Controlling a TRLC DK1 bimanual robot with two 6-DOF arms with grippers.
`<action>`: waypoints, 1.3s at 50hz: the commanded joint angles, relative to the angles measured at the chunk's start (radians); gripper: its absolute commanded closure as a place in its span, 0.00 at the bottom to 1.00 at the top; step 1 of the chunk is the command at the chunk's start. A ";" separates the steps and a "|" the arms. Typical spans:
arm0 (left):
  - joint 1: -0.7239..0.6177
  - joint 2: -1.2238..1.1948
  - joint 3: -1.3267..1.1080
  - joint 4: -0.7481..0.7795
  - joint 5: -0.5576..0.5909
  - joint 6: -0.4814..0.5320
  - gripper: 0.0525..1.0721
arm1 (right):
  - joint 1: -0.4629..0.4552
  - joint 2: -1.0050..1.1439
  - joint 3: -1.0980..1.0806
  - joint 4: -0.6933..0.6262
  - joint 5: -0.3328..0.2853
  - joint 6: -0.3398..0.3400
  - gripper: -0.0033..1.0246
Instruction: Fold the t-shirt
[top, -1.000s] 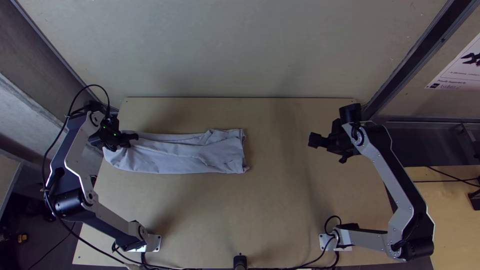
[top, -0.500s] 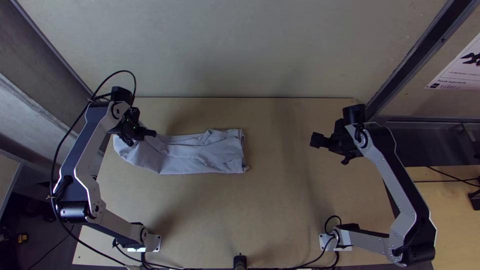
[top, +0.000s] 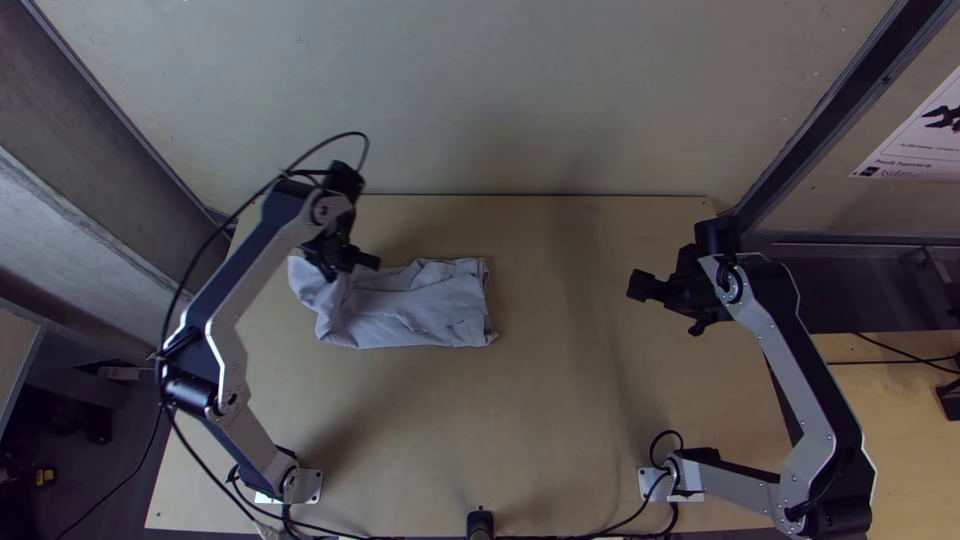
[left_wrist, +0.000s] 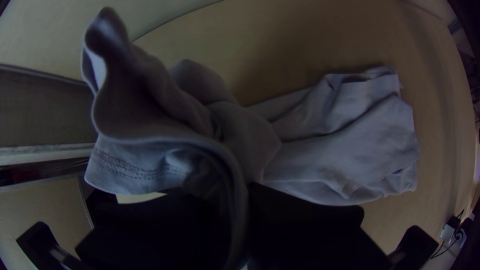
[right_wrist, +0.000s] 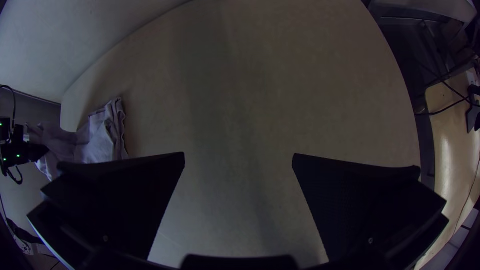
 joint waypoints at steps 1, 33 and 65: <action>-0.074 0.069 0.066 -0.038 -0.014 -0.081 0.97 | -0.010 -0.030 -0.022 0.005 0.003 -0.003 0.04; -0.324 0.376 0.294 -0.073 -0.013 -0.248 0.97 | -0.020 -0.095 -0.111 0.005 0.003 -0.017 0.04; -0.470 0.586 0.595 0.181 0.348 -0.538 0.04 | 0.076 -0.157 -0.318 0.078 0.004 0.003 0.04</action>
